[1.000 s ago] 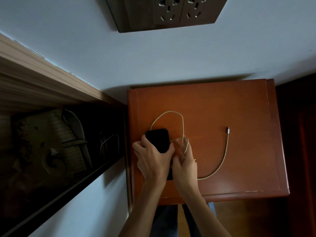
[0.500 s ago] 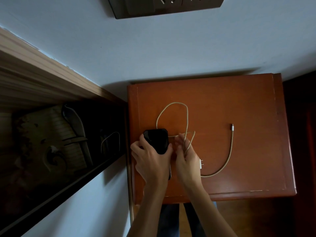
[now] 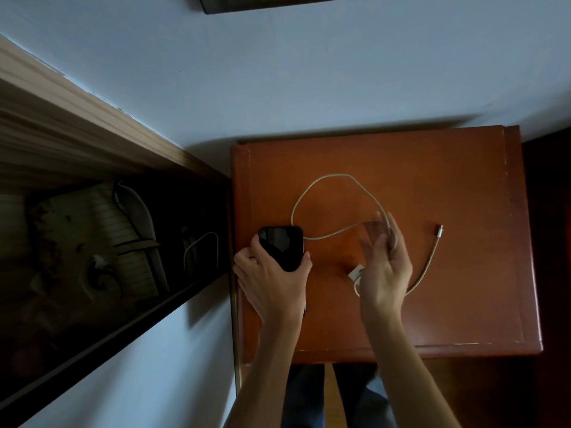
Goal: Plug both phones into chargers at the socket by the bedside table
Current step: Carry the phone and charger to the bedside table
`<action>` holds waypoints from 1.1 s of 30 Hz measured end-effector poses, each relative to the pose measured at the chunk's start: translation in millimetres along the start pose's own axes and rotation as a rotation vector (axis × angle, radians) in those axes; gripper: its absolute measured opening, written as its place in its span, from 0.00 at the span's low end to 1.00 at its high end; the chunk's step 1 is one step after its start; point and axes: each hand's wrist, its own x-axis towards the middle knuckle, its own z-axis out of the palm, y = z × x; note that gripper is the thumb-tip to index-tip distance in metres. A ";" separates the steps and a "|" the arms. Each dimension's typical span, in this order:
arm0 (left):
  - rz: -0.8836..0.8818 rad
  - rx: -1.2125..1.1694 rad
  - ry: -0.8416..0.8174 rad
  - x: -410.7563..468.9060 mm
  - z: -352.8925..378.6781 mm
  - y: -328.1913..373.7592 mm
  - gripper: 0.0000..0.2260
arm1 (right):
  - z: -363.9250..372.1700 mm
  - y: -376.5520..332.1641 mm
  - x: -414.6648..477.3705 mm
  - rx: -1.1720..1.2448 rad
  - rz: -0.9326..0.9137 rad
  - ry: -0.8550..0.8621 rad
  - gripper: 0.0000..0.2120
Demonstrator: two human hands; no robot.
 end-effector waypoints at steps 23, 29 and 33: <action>0.485 -0.181 -0.269 -39.2 4.4 54.9 0.15 | -49.3 -12.1 13.1 -0.093 0.096 -0.124 0.22; 0.316 -0.258 -0.394 -43.9 15.3 61.7 0.17 | -60.2 0.9 20.5 -0.296 0.141 -0.127 0.18; 0.137 -0.517 -0.591 -33.4 16.5 56.6 0.10 | -55.3 7.3 21.8 -0.472 0.184 -0.282 0.17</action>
